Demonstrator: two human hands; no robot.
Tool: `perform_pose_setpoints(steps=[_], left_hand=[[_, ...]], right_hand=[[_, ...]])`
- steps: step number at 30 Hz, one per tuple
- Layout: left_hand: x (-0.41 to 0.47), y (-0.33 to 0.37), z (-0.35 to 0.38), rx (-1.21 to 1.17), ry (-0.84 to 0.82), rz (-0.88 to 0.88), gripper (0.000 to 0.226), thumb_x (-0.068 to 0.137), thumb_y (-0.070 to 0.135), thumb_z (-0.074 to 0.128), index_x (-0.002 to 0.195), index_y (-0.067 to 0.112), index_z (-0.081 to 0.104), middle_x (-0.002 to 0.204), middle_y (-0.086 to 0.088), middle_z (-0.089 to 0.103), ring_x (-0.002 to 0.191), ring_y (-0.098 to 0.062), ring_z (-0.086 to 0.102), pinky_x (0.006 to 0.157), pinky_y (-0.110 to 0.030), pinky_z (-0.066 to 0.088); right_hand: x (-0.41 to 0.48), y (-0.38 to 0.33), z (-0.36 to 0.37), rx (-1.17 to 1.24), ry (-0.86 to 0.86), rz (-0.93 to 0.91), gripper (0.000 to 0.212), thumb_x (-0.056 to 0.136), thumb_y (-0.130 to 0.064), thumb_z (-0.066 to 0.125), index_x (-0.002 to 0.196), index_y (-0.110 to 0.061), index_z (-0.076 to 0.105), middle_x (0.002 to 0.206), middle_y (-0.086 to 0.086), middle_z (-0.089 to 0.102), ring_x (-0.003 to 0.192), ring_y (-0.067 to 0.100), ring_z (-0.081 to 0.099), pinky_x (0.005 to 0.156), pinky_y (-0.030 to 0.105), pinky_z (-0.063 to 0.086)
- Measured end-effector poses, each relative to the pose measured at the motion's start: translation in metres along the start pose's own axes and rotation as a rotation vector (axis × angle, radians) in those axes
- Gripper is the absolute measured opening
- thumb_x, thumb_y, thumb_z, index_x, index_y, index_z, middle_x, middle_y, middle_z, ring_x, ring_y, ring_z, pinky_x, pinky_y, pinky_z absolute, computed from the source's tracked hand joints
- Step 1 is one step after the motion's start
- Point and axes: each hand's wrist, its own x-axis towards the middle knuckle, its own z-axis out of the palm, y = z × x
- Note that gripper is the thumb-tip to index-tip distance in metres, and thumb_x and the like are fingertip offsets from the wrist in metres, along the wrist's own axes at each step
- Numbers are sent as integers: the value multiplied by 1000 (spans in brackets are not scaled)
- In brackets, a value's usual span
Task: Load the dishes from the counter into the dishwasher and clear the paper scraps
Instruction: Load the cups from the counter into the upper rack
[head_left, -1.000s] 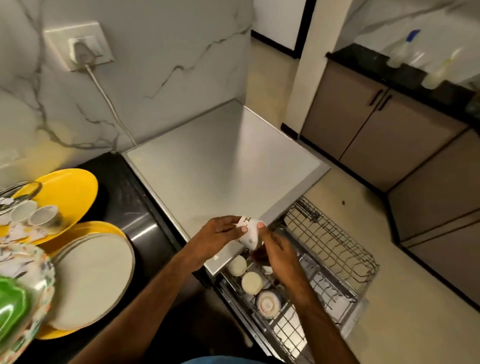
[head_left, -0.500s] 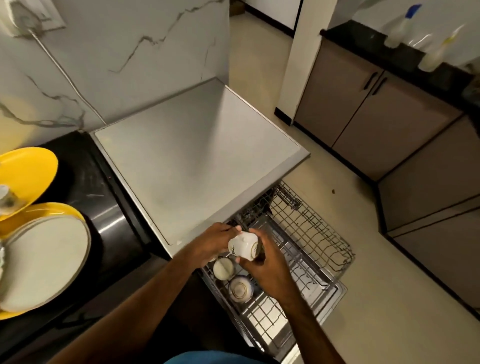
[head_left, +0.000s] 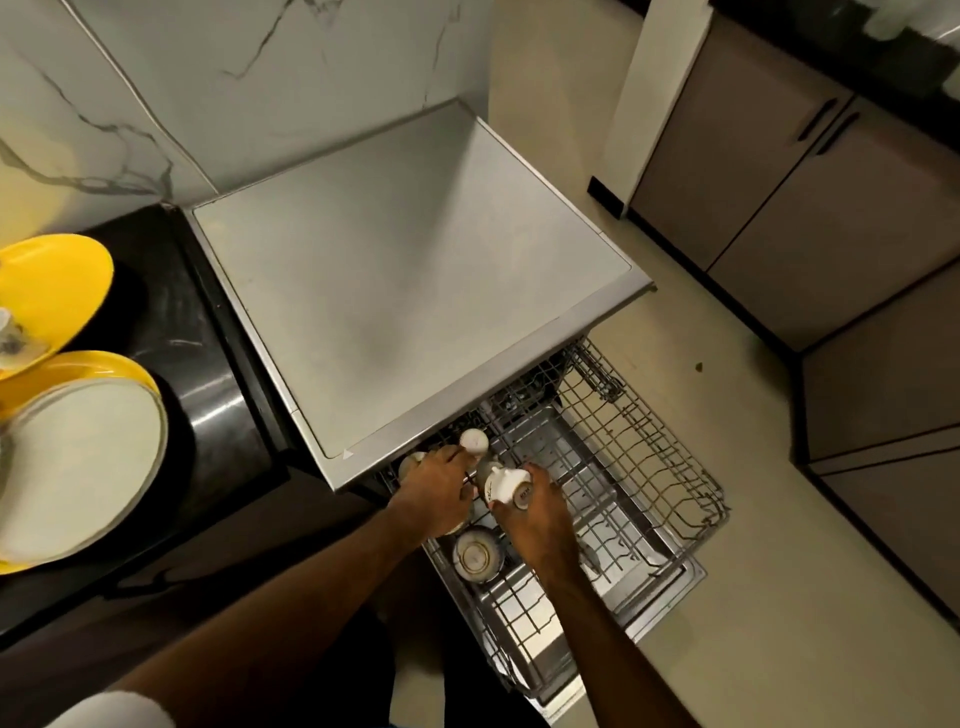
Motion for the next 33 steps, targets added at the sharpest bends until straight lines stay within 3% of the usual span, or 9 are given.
perform_pose_setpoints(steps=[4, 13, 19, 25, 33], left_hand=[[-1, -8, 14, 92, -64, 18, 58, 100, 35, 51, 153, 22, 34, 156, -4, 39, 145, -23, 36, 121, -47, 28], [9, -11, 29, 62, -87, 14, 57, 100, 34, 52, 153, 19, 34, 156, -5, 38, 144, -24, 37, 119, -47, 33], [20, -13, 34, 19, -93, -14, 60, 99, 33, 55, 153, 19, 34, 156, -6, 40, 142, -25, 40, 118, -44, 34], [23, -12, 39, -53, -101, -56, 56, 101, 34, 52, 153, 20, 36, 162, -6, 33, 143, -26, 40, 115, -45, 39], [23, -21, 33, -79, -93, -68, 53, 100, 31, 55, 150, 21, 42, 157, -6, 37, 141, -27, 41, 114, -43, 39]], right_hand=[[19, 17, 18, -147, -13, 11, 77, 83, -42, 82, 145, -21, 41, 128, 8, 60, 114, 27, 62, 88, 41, 58], [50, 52, 49, -336, -96, 81, 66, 88, -44, 76, 136, -12, 43, 121, 11, 66, 109, 30, 67, 85, 37, 57], [72, 64, 65, -477, -121, 83, 79, 82, -42, 82, 142, -12, 40, 134, 17, 50, 113, 34, 64, 90, 40, 59], [87, 82, 82, -704, -120, -45, 64, 88, -48, 73, 135, -12, 49, 126, 14, 60, 109, 29, 63, 87, 37, 58], [92, 99, 98, -800, -97, -99, 80, 82, -47, 80, 141, -6, 47, 137, 24, 53, 115, 38, 60, 86, 42, 60]])
